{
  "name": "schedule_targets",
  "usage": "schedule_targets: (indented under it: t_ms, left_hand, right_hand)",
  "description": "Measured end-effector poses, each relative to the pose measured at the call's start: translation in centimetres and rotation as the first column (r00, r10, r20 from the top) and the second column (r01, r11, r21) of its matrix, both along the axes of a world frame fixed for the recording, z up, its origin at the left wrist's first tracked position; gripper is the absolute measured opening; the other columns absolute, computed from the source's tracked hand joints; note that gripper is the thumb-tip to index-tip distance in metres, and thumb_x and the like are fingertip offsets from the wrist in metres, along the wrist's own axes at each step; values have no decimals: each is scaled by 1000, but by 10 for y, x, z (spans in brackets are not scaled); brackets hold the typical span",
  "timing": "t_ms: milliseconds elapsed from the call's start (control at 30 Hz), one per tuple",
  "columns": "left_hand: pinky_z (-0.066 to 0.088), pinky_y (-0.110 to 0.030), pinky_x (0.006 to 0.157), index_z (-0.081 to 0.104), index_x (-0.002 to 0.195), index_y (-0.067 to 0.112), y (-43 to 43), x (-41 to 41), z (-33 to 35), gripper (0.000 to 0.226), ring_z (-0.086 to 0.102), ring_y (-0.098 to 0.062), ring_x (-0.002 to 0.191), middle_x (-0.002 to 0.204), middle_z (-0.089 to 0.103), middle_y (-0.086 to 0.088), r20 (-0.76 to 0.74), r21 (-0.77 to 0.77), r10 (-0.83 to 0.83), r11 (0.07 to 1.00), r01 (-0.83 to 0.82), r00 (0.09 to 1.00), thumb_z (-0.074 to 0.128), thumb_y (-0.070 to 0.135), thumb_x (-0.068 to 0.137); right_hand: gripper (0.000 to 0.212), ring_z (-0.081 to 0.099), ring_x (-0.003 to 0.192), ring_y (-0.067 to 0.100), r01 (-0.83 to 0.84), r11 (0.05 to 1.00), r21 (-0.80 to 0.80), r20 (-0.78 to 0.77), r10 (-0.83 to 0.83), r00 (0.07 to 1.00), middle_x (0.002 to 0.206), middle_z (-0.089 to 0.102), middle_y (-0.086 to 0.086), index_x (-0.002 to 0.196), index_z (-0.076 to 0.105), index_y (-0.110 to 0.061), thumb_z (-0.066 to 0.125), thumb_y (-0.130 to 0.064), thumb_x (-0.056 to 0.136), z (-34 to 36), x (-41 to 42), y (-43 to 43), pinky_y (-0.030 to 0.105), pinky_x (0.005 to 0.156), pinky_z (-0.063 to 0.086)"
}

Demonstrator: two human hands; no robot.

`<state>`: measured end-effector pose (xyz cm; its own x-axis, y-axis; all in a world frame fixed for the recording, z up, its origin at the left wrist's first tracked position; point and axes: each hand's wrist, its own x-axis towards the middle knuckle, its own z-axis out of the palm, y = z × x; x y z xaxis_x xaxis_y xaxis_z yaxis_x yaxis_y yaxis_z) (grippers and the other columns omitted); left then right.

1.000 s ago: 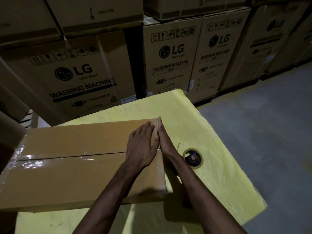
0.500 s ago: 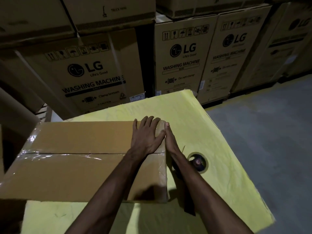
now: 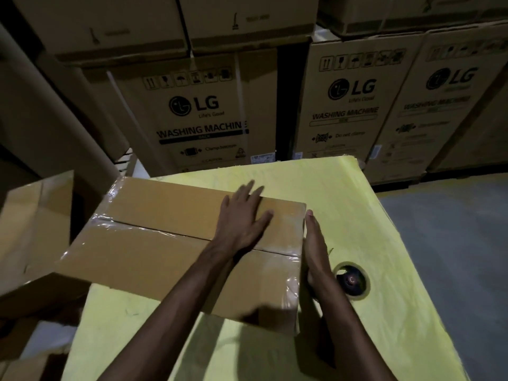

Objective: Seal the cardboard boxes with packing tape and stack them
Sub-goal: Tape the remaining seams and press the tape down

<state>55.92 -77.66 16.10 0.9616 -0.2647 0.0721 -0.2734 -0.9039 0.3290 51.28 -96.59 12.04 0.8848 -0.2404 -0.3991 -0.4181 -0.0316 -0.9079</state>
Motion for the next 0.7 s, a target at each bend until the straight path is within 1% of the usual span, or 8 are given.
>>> schedule_targets:
  t_ms: [67,167,267,367,433,533,633,700]
  left_hand:
    - [19,-56,125,33,160,25,41,-6,7,72,22,-24,155,171,22,-4,79,-44,112,993,-108,991,30,65,101]
    - [32,-58,117,45,153,20,125,-6,14,77,36,-30,148,162,38,-11,114,29,269,961,-274,956,30,68,94]
    - [38,-62,112,49,149,16,188,0,20,75,42,-35,143,157,45,-16,116,100,328,935,-339,938,39,67,94]
    - [29,-66,117,40,155,13,242,-2,20,71,32,-38,149,165,32,-17,78,151,426,889,-433,901,51,59,101]
    - [26,-67,117,38,155,14,273,-6,12,75,28,-41,150,167,28,-15,6,182,508,846,-501,861,47,65,100]
    - [35,-70,109,37,152,18,303,-16,0,89,41,-47,140,163,33,-14,-56,114,547,835,-539,835,29,83,90]
    - [42,-67,103,36,154,20,313,-29,-7,82,47,-47,134,161,35,-11,-53,59,527,849,-525,848,34,77,96]
    - [47,-59,96,51,141,18,312,-47,-9,73,57,-42,121,144,54,-13,52,-22,546,838,-546,836,38,73,95]
  right_hand:
    - [89,35,149,25,-7,987,-164,85,21,996,166,31,-11,158,23,-46,34,-92,83,24,-16,16,63,120,24]
    - [79,21,154,16,-53,927,-370,201,135,970,170,8,-18,162,9,-41,49,-65,98,28,-33,27,47,119,24]
    - [82,19,155,17,-99,909,-405,212,199,957,171,6,-16,163,4,-43,58,-50,100,13,-35,34,38,111,26]
    - [85,23,154,20,-49,927,-373,250,151,957,171,12,-12,162,4,-43,61,-44,100,6,-38,39,32,107,28]
    - [88,28,153,23,-18,944,-329,225,96,970,170,20,-8,161,4,-46,64,-49,97,3,-39,40,39,113,33]
    - [88,29,153,24,0,911,-412,180,82,980,169,22,-9,159,5,-50,62,-62,93,1,-39,42,53,118,33]
    - [91,10,158,17,6,737,-676,193,169,967,172,3,-12,161,2,-44,57,-68,92,12,-30,46,52,124,21]
    - [93,-1,158,17,-23,556,-831,158,276,948,172,-5,-10,163,6,-39,55,-72,90,24,-9,47,51,125,10]
